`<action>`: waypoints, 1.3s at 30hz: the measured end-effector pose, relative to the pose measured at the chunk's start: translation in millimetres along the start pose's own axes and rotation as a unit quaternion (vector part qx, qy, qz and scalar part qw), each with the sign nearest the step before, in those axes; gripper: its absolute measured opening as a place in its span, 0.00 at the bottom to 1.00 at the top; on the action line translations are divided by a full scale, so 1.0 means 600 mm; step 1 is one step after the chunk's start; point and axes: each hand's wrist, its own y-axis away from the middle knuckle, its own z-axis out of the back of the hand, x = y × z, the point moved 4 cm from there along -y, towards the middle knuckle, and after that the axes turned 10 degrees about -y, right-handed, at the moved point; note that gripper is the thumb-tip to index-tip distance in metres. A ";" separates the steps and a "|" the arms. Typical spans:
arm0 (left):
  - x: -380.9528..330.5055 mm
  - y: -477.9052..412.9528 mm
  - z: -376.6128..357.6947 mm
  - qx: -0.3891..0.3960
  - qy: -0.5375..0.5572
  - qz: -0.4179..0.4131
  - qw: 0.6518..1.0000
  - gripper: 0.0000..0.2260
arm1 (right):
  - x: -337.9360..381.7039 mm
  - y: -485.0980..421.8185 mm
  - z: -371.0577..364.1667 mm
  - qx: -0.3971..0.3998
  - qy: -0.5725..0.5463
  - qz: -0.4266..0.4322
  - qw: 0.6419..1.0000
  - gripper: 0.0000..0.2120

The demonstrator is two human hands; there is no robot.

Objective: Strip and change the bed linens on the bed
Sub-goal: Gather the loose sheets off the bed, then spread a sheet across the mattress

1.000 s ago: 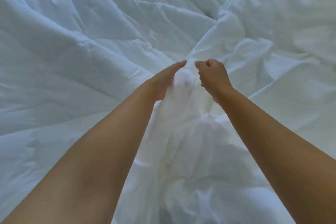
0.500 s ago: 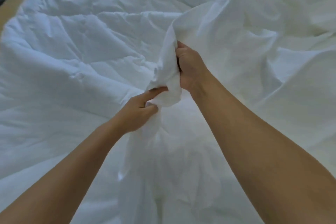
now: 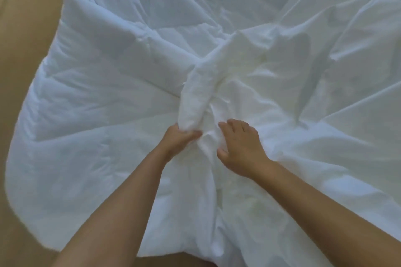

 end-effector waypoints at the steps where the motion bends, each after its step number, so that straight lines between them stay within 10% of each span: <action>1: 0.018 0.008 0.004 -0.014 -0.037 0.002 0.999 0.17 | 0.012 0.015 -0.013 -0.001 0.015 0.017 1.000 0.27; 7: 0.144 0.055 0.144 -0.238 -0.277 0.068 0.929 0.16 | 0.095 0.068 -0.109 0.074 0.047 0.044 0.995 0.28; 17: 0.363 0.240 0.226 -0.016 -0.076 0.015 0.997 0.13 | 0.386 0.101 -0.268 0.113 0.022 0.094 0.989 0.24; 29: 0.836 0.542 0.518 -0.168 0.196 0.148 0.955 0.04 | 0.800 0.115 -0.548 0.203 -0.024 0.103 0.973 0.18; 39: 0.990 0.491 0.787 -0.137 0.174 0.176 0.959 0.03 | 1.083 -0.035 -0.693 0.312 0.050 0.189 0.930 0.14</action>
